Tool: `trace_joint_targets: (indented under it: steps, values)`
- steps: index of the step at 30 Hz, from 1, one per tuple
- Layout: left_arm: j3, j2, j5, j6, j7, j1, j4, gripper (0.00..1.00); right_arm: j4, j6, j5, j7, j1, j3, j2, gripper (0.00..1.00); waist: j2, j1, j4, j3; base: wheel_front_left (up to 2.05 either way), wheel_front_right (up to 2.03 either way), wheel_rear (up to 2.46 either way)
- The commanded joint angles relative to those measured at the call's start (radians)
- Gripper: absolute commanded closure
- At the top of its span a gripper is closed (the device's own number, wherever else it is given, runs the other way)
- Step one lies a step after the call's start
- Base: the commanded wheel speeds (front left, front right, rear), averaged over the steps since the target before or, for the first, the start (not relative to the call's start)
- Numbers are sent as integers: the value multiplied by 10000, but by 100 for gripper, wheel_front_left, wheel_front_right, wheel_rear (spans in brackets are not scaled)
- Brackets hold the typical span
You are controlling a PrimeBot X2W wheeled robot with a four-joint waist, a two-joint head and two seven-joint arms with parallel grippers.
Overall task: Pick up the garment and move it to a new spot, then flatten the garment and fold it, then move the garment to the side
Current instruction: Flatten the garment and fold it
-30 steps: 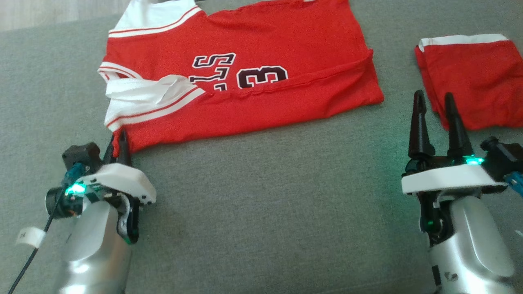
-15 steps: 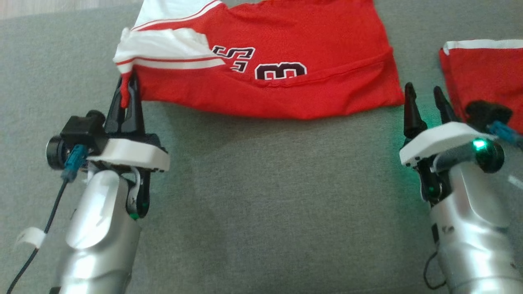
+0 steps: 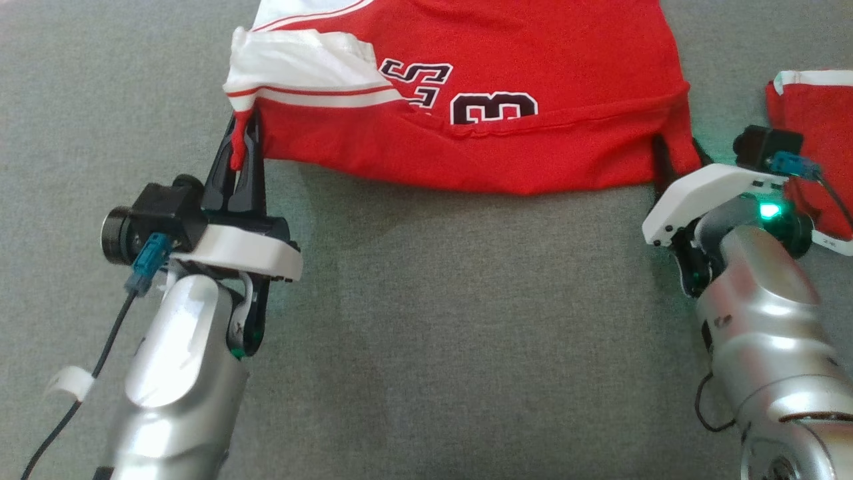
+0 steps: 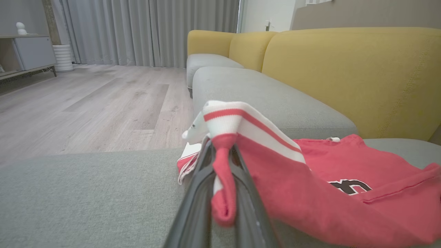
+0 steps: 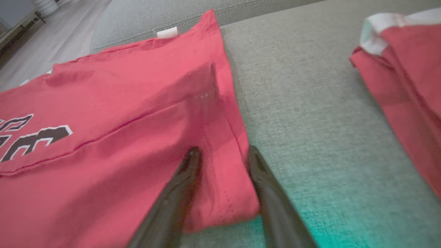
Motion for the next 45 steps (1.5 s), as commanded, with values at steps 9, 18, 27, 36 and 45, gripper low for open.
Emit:
trace_joint_targets:
  steps: [9,18,27,36,45]
  values:
    - [364,497,-17,181,53,299,53,100,539,-7,-1726,-1172,-80,-689,185,100,0,0,-203,-573,0,0,0]
    - [179,546,-149,214,400,1093,539,100,149,-7,-2434,-1405,733,-1582,185,100,0,0,-369,-1595,0,0,0]
    - [-282,505,-370,44,1239,2476,531,100,212,-7,-1881,-947,1849,-1091,185,100,0,0,-474,-2679,0,0,0]
    - [-480,690,-415,336,1881,3658,-333,100,-586,-7,-820,-456,2987,-704,185,100,0,0,-665,-3136,0,0,0]
    - [-348,673,-567,491,1568,3677,-933,0,-2521,-7,402,-784,3820,-133,185,0,0,0,-859,-3008,0,0,0]
